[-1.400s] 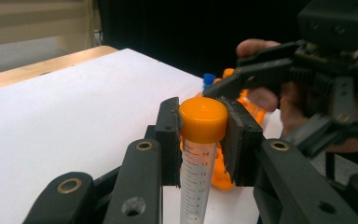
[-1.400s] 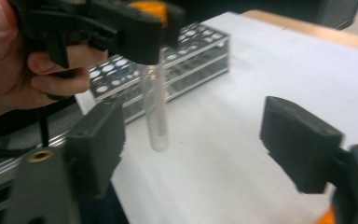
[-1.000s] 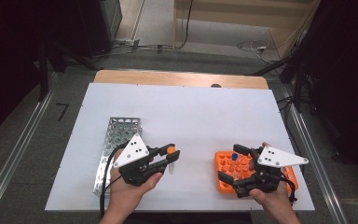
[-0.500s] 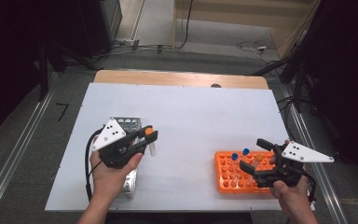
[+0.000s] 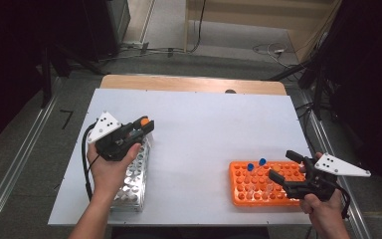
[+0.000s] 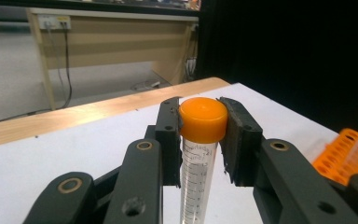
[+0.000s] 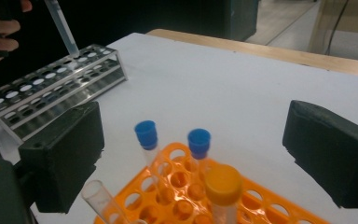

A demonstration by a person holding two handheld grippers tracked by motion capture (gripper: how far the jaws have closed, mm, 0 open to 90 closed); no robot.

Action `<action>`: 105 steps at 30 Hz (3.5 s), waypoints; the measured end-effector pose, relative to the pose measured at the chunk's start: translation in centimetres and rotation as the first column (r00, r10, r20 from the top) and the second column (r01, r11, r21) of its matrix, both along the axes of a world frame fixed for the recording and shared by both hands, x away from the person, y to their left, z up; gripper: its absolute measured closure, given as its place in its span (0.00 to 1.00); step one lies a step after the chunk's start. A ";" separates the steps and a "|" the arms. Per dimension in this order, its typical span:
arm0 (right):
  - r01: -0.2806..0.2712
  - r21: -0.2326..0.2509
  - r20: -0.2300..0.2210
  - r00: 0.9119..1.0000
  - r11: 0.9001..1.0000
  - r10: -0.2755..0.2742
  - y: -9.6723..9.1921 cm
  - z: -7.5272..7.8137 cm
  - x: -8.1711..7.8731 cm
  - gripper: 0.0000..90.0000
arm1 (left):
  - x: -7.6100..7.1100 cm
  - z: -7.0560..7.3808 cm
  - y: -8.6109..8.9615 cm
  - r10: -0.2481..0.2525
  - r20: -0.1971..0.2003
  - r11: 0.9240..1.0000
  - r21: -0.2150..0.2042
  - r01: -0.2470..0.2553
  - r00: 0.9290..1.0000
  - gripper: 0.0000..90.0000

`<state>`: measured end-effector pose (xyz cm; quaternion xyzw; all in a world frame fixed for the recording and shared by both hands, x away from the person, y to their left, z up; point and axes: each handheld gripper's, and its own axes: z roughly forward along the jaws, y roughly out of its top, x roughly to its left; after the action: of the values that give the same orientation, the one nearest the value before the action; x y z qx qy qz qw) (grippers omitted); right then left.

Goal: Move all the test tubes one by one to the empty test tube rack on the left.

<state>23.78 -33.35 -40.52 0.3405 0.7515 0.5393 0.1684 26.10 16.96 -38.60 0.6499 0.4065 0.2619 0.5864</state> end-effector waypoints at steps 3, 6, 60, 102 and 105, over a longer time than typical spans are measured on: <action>0.009 0.001 -0.008 1.000 1.000 -0.009 -0.6 -0.3 0.1 0.04 | 0.9 -0.1 0.5 0.019 0.002 1.000 0.000 -0.019 1.000 0.79; 0.016 0.003 -0.016 1.000 1.000 -0.016 -1.1 -0.7 0.3 0.04 | 1.8 -0.2 0.9 0.043 0.016 0.999 -0.014 -0.042 0.999 0.79; 0.039 -0.054 -0.073 0.996 0.998 -0.043 -2.2 -3.6 1.3 0.10 | 3.6 -3.6 0.6 0.110 -0.160 0.993 0.069 -0.100 0.981 0.30; -0.030 -0.191 -0.163 0.987 0.981 -0.002 -0.8 -6.4 1.6 0.80 | -3.4 -2.9 -3.3 -0.127 -0.139 0.992 0.012 0.129 0.982 0.00; -0.024 -0.163 -0.149 0.989 0.986 0.000 -1.1 -5.5 1.6 0.80 | -3.4 -2.9 -3.5 -0.128 -0.140 0.991 0.014 0.132 0.982 0.00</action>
<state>25.40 -34.50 -46.06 0.3602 0.8058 0.4498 0.1362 22.70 13.49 -41.53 0.6984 0.4001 0.1817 0.5649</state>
